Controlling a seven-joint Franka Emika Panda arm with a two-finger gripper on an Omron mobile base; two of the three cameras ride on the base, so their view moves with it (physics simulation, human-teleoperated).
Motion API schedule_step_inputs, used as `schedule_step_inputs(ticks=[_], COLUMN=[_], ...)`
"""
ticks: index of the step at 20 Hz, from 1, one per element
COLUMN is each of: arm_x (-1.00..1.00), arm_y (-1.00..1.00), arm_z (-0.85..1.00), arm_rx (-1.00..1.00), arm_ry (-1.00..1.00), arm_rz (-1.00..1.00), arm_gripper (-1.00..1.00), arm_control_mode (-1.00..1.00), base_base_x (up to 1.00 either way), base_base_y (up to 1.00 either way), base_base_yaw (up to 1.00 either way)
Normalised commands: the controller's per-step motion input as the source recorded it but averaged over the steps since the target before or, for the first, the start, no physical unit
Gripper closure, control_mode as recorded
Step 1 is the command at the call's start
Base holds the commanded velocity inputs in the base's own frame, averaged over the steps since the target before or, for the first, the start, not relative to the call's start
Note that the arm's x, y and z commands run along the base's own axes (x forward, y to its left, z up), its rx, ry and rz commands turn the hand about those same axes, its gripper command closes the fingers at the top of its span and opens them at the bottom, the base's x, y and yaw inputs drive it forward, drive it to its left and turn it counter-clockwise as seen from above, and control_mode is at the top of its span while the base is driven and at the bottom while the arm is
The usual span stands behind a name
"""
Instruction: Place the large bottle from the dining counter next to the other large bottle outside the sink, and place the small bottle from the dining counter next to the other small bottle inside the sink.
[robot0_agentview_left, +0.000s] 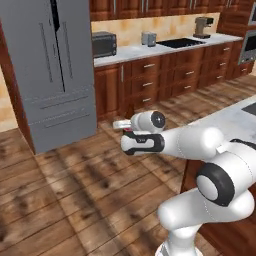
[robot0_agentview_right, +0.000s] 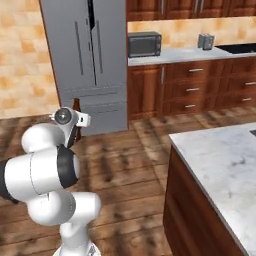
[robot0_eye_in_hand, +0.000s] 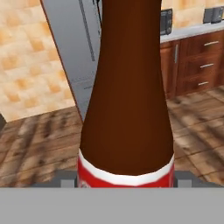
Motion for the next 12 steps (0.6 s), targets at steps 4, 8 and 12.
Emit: schedule_step_inputs(ticks=[4,8,12], arm_x=[0.00,0.00,0.00], arm_y=[0.00,0.00,0.00], arm_z=[0.00,0.00,0.00], arm_rx=[0.00,0.00,0.00], arm_ry=[0.00,0.00,0.00], arm_rz=[0.00,0.00,0.00], arm_gripper=[1.00,1.00,1.00], arm_control_mode=[1.00,1.00,1.00], base_base_x=[0.66,0.62,0.54], base_base_y=[0.80,0.73,0.76], base_base_yaw=[-0.47,-0.46,-0.48])
